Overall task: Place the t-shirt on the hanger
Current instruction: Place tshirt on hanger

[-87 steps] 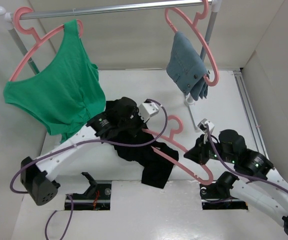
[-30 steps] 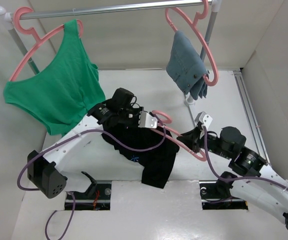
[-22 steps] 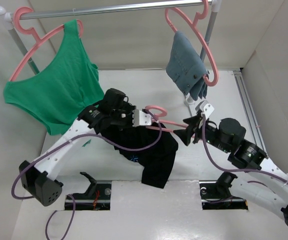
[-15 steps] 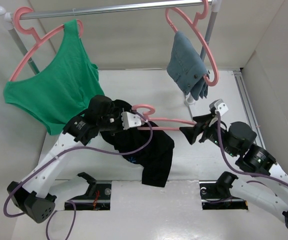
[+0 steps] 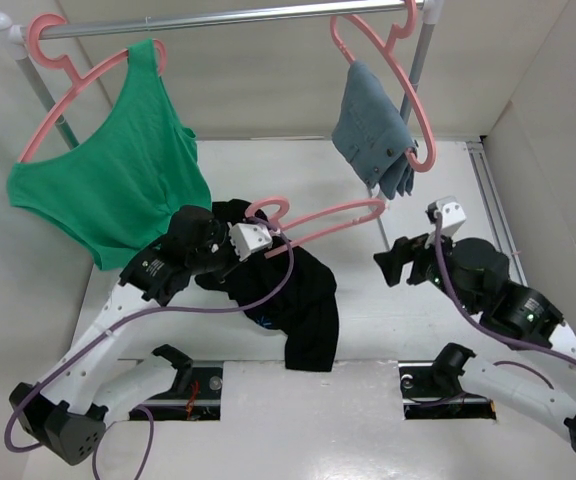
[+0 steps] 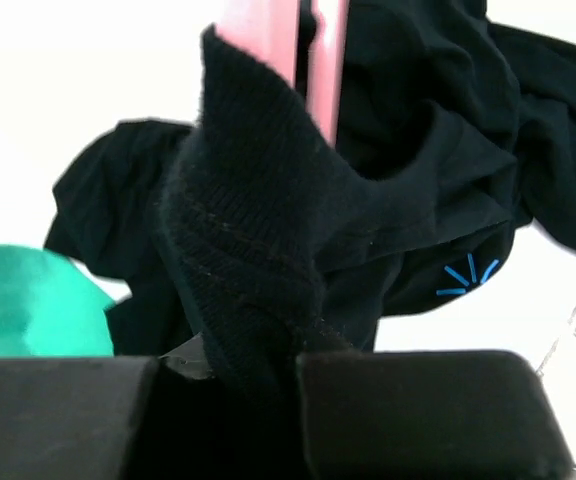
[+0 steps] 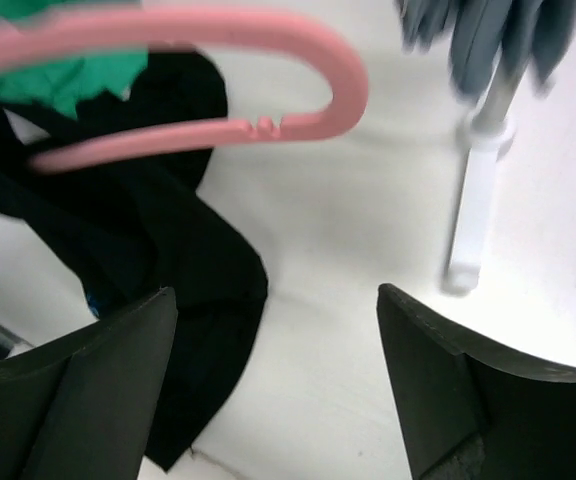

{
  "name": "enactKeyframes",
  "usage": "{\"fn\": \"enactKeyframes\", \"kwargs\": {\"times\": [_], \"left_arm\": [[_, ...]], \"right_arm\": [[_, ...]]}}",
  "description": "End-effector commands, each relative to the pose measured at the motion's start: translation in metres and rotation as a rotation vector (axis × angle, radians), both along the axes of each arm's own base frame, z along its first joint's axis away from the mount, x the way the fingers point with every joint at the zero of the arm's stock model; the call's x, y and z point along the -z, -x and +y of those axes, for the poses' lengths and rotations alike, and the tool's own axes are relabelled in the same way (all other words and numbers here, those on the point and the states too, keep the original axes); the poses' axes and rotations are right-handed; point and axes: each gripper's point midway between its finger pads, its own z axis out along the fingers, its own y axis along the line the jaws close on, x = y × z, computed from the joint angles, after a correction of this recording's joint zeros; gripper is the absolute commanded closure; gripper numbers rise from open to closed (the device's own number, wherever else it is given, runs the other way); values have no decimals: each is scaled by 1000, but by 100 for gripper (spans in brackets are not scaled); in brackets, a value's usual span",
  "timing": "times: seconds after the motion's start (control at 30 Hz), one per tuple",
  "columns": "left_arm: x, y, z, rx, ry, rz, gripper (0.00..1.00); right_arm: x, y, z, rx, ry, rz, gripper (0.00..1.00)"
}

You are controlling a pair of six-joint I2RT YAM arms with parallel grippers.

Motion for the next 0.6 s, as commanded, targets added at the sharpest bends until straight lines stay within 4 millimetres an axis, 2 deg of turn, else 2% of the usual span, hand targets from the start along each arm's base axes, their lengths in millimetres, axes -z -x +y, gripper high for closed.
{"fn": "enactKeyframes", "kwargs": {"times": [0.0,0.1,0.17,0.2,0.23,0.33,0.37,0.43,0.5,0.53,0.57], "left_arm": [[-11,-7,10,-107,50,-47,100],[-12,-9,12,-168,75,-25,100],[-16,-9,12,-186,106,-21,100],[-21,-6,11,-185,129,-25,100],[-23,-4,10,-177,138,-29,100],[-28,0,10,-179,169,-37,100],[-28,0,9,-184,174,-31,100],[-28,0,9,-184,174,-31,100],[-33,1,7,-180,191,-30,100],[-33,1,7,-180,191,-30,100],[-38,1,6,-171,201,-36,100]], "right_arm": [[-58,-8,-13,43,6,-137,13],[-43,-9,21,-113,60,-100,13],[-17,-13,50,-209,58,-59,13],[-8,-6,69,-298,26,-33,13],[5,-9,90,-350,0,-29,15],[16,1,130,-472,-59,-29,20],[20,-3,145,-488,-76,-34,20],[29,-4,161,-504,-73,-20,21],[39,-14,180,-513,-71,-17,23],[41,-17,187,-509,-88,-14,24],[33,-23,195,-508,-125,-44,28]]}}
